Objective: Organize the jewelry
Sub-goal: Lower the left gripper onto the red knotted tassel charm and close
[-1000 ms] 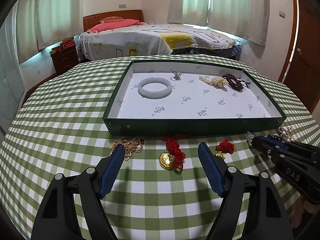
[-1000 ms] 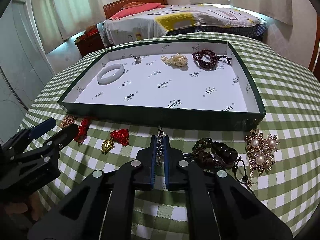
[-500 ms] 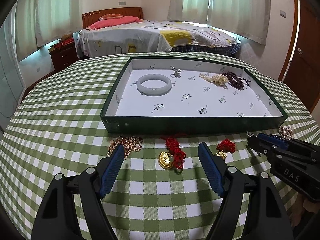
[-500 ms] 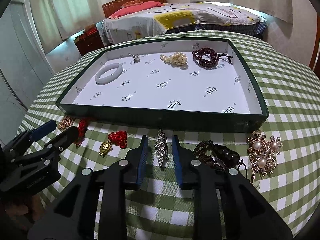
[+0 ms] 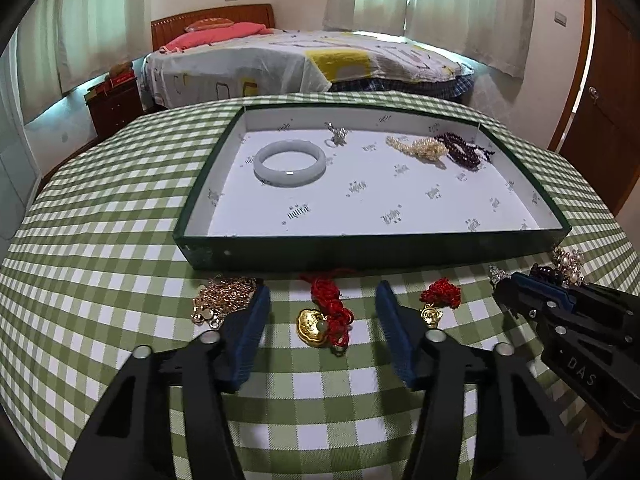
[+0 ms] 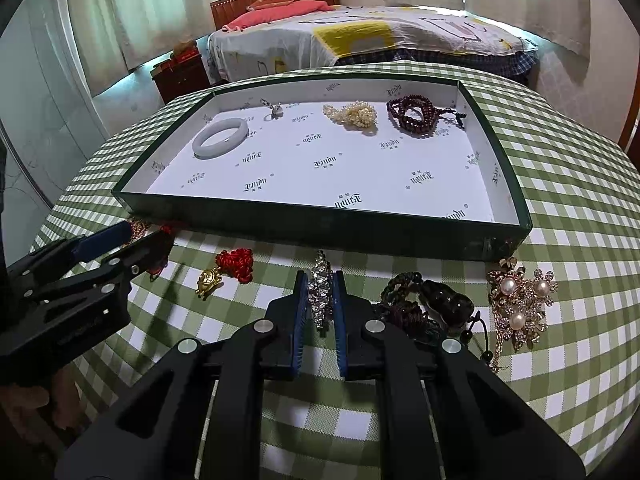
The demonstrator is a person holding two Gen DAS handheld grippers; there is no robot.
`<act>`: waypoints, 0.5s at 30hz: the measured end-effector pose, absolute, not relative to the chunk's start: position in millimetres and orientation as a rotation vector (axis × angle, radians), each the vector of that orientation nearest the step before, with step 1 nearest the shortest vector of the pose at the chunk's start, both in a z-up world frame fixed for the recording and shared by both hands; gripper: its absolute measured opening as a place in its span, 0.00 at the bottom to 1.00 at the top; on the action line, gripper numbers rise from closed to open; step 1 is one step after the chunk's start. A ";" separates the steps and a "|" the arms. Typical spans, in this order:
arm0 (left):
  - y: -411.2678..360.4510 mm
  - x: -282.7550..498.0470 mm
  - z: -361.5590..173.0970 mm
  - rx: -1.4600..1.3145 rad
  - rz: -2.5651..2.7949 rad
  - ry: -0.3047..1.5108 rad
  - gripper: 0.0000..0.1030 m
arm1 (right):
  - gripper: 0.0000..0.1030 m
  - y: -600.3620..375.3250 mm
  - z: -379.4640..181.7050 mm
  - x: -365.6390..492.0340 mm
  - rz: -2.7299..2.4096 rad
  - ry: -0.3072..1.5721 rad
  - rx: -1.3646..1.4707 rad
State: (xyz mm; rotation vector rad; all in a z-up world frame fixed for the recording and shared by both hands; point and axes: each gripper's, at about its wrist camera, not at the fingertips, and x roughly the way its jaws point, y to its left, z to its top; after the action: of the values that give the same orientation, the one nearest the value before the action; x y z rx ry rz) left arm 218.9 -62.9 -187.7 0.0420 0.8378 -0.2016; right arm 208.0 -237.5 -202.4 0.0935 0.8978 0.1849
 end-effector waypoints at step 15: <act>-60.1 221.9 -193.4 0.010 -0.250 0.879 0.21 | 0.12 -239.3 -203.2 208.1 0.190 0.893 0.112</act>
State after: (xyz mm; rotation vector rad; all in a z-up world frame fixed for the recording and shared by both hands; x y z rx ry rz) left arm 221.9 -60.1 -193.4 0.0098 0.8792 -0.2503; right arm 208.1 -239.3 -203.2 0.1118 0.8926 0.1897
